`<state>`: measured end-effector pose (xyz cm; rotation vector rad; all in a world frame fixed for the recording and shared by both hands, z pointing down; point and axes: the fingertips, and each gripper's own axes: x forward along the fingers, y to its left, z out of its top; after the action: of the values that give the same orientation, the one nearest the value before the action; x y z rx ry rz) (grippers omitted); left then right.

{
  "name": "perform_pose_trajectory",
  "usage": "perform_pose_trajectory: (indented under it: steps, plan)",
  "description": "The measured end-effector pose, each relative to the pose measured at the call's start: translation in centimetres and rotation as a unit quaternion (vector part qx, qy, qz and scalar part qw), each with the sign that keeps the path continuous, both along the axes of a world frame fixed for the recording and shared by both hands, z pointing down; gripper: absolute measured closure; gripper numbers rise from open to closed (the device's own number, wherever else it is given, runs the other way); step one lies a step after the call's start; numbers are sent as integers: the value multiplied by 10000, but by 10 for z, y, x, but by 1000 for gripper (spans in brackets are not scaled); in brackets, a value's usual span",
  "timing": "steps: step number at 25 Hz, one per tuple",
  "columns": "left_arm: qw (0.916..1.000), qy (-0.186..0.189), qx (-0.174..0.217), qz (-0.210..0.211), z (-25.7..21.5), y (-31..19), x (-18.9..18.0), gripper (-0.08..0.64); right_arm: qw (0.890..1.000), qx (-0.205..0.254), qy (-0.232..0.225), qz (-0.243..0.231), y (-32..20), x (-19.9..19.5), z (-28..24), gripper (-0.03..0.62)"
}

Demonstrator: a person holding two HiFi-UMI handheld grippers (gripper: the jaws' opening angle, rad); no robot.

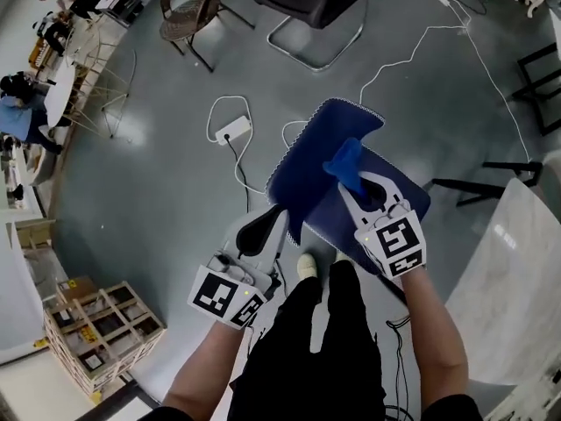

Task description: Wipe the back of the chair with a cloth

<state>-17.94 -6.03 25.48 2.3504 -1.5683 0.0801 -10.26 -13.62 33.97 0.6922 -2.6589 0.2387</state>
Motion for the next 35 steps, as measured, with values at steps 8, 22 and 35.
perform_pose_trajectory:
  steps: [8,22,35]
  plan:
    - [9994,-166,-52,309,60,-22,-9,541,9979,-61,-21,649,-98,-18,79,523]
    - [9994,-212,-22,268,87,-28,-15,540,9978,-2,-660,35,-95,-50,110,522]
    - [9994,-198,-22,295,113,-4,-6,540,9772,-447,-855,-1893,72,-103,133,522]
